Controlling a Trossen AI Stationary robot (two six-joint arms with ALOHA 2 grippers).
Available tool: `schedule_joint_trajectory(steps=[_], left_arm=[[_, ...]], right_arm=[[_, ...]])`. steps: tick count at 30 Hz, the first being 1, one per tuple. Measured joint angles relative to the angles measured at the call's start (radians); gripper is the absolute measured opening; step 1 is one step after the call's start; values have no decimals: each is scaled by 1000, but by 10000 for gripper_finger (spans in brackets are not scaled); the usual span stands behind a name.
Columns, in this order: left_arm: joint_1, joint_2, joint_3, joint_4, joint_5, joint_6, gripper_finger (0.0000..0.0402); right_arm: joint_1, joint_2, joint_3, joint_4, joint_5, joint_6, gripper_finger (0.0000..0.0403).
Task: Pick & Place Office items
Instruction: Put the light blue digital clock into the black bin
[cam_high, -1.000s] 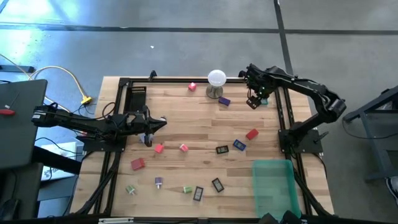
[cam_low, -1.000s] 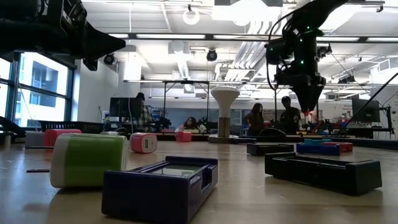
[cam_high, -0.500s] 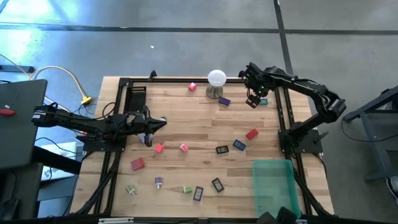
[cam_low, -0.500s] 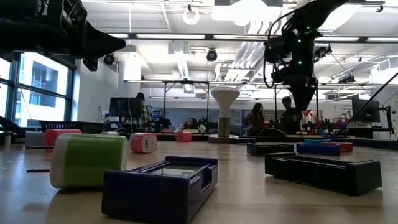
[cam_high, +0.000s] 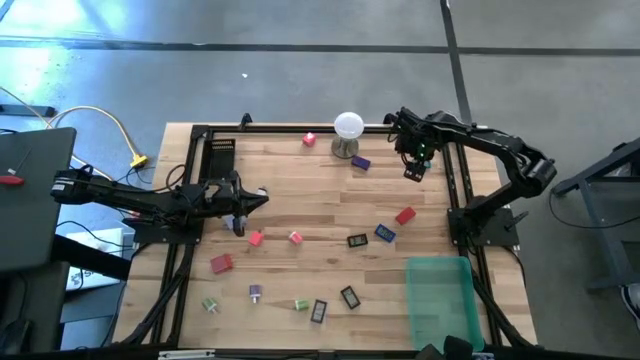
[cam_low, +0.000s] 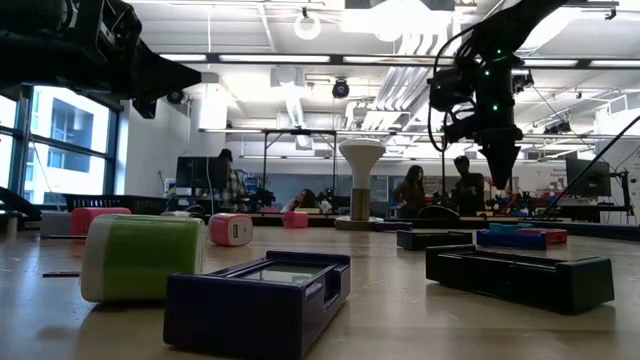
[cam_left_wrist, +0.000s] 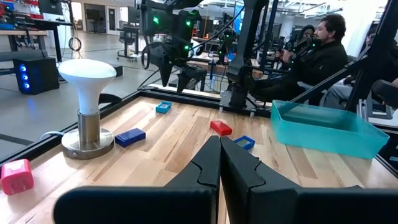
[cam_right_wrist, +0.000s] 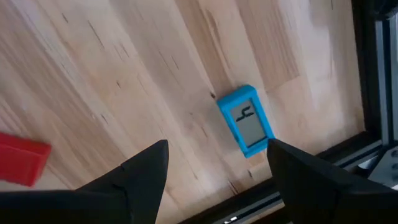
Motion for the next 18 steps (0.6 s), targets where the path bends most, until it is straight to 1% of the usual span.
schedule_joint_trajectory(steps=[5,9,14,18], left_arm=[[0,0,0,0,0,-11,1],[0,0,0,-7,1,-19,1],[0,0,0,-11,2,-35,1],[0,0,0,-12,2,-38,1]], right_arm=[[0,0,0,-1,11,-131,261],[-1,0,-14,1,10,-197,261],[-1,5,-64,5,8,-211,261],[0,5,-97,49,10,-231,261]])
